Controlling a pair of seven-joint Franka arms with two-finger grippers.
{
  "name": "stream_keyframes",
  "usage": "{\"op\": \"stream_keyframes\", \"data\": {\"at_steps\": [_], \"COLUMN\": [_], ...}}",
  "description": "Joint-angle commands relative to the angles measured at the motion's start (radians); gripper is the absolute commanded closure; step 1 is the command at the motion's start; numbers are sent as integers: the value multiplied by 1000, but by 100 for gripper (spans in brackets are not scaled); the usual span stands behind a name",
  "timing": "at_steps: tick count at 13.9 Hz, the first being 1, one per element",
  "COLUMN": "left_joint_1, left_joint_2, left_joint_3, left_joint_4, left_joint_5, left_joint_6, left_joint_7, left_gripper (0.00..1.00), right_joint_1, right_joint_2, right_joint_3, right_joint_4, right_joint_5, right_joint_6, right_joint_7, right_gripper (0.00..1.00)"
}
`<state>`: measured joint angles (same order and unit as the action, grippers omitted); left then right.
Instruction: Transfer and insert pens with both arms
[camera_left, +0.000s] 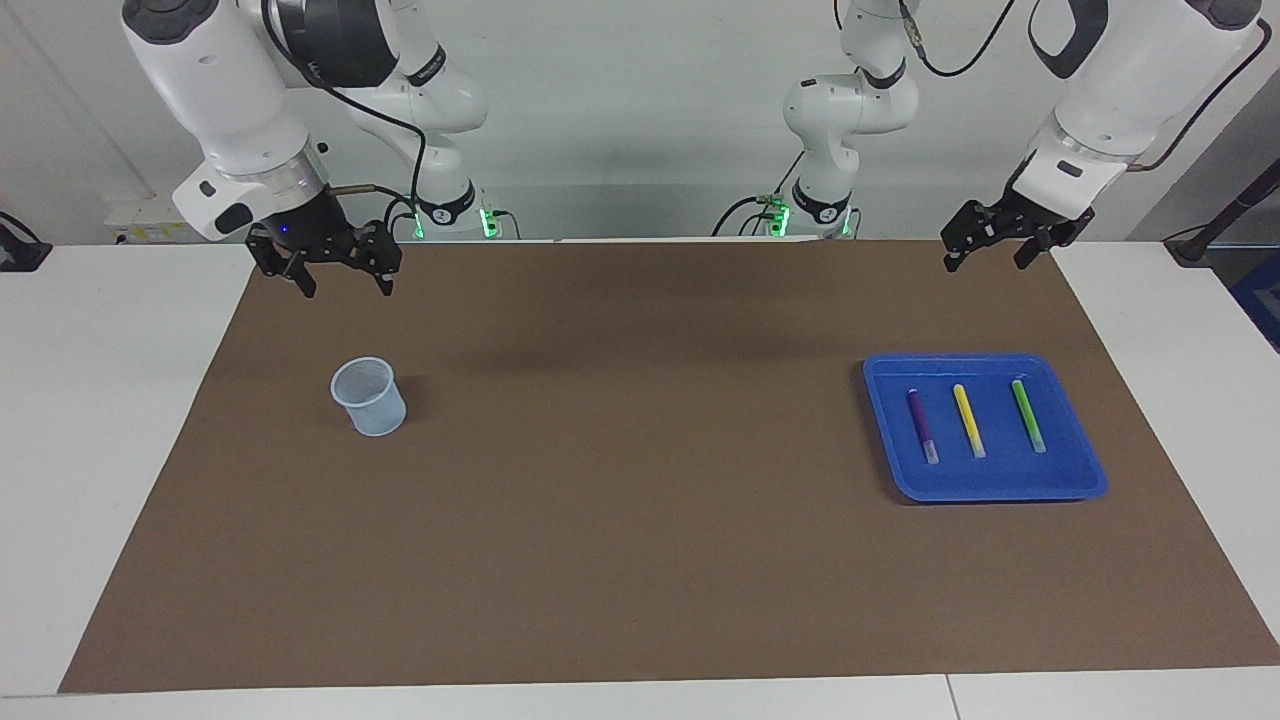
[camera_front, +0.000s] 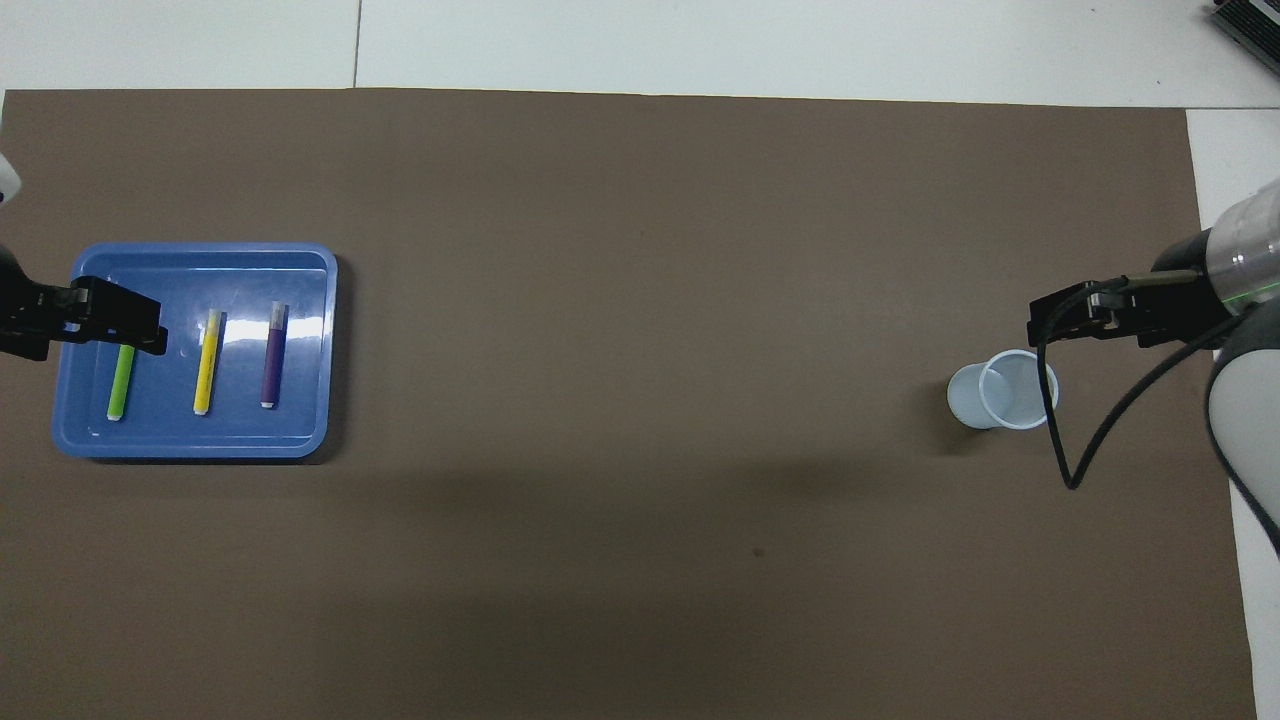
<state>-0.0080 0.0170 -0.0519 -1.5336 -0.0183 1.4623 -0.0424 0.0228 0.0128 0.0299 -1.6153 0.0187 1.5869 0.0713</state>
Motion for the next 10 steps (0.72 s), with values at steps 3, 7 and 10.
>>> {"op": "stream_keyframes", "data": {"at_steps": [3,7,10], "left_joint_1": [11,14,14], "left_joint_2": [-19,-20,-20], "left_joint_3": [-3,-2,1], "left_joint_4": [-13,-13,-13], "left_joint_5": [-14,-11,-11], "left_joint_6": [-5,-8,-10], "left_joint_7": [1,3,3], "left_gripper": [0,0,0], "right_joint_1": [-9,-9,-9], "right_joint_2": [-13,-13,-13], "right_joint_3": [7,7,7], "right_joint_4": [-6,-5,-5], "right_joint_5": [1,1,1], "right_joint_6": [-5,-5,-5], "right_joint_7": [16,16,16], "right_gripper": [0,0,0]}}
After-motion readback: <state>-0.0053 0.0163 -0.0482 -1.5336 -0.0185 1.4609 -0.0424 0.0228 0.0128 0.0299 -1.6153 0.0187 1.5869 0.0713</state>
